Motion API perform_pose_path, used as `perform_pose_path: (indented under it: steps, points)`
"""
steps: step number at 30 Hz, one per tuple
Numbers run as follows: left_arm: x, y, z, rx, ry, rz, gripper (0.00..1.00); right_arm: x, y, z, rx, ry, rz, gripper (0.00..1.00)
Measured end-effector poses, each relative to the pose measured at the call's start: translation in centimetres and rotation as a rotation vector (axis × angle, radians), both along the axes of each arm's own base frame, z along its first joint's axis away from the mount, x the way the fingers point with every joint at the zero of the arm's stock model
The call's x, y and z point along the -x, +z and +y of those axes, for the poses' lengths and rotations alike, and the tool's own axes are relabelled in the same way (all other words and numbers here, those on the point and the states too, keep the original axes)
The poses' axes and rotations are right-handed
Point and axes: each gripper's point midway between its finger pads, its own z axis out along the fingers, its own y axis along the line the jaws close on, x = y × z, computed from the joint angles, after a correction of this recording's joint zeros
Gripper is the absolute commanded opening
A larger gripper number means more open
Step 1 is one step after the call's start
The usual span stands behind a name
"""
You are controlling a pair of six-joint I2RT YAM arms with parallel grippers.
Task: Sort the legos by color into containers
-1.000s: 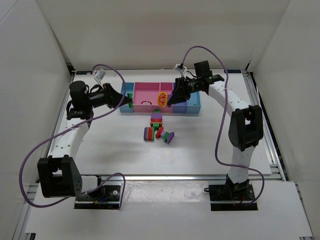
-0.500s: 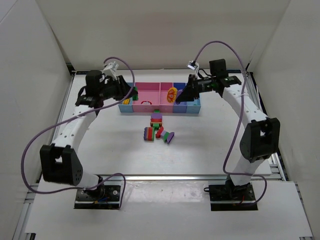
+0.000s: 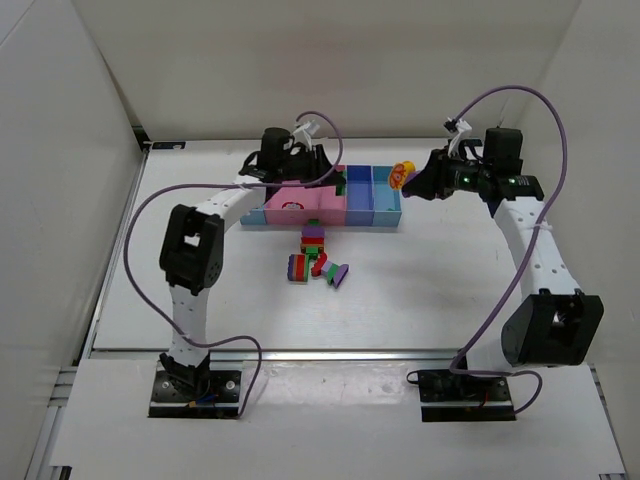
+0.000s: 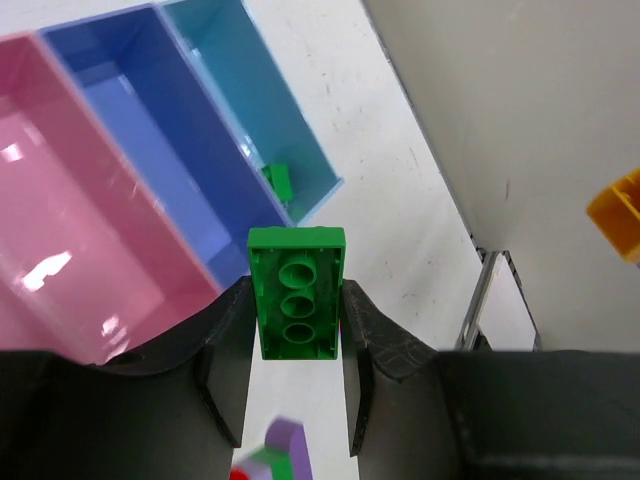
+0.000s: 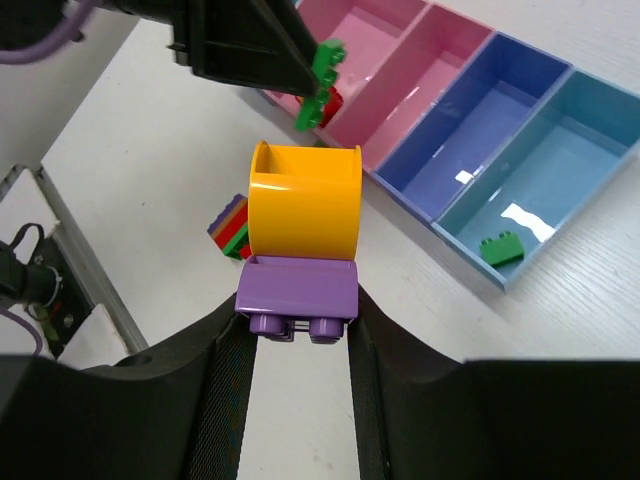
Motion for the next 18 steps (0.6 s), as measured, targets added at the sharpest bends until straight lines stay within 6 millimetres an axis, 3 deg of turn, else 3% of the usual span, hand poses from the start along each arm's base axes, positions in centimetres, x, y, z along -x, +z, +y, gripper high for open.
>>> perform_pose_path:
  steps: [4, 10, 14, 18]
  points:
    - [-1.1, -2.1, -3.9, 0.041, -0.075, -0.008, 0.1, 0.2, -0.3, -1.3, 0.004, -0.058, 0.018, 0.0]
    - [-1.7, -3.0, -9.0, 0.088, -0.173, -0.087, 0.1, 0.0, -0.3, -2.5, -0.013, -0.103, 0.044, 0.0]
    - [-1.9, -2.6, -11.4, 0.111, -0.216, -0.158, 0.12, 0.1, -0.3, -3.1, -0.015, -0.121, 0.05, 0.0]
    - [-2.0, -2.2, -12.3, 0.116, -0.235, -0.204, 0.15, 0.0, -0.2, -3.5, -0.02, -0.134, 0.053, 0.0]
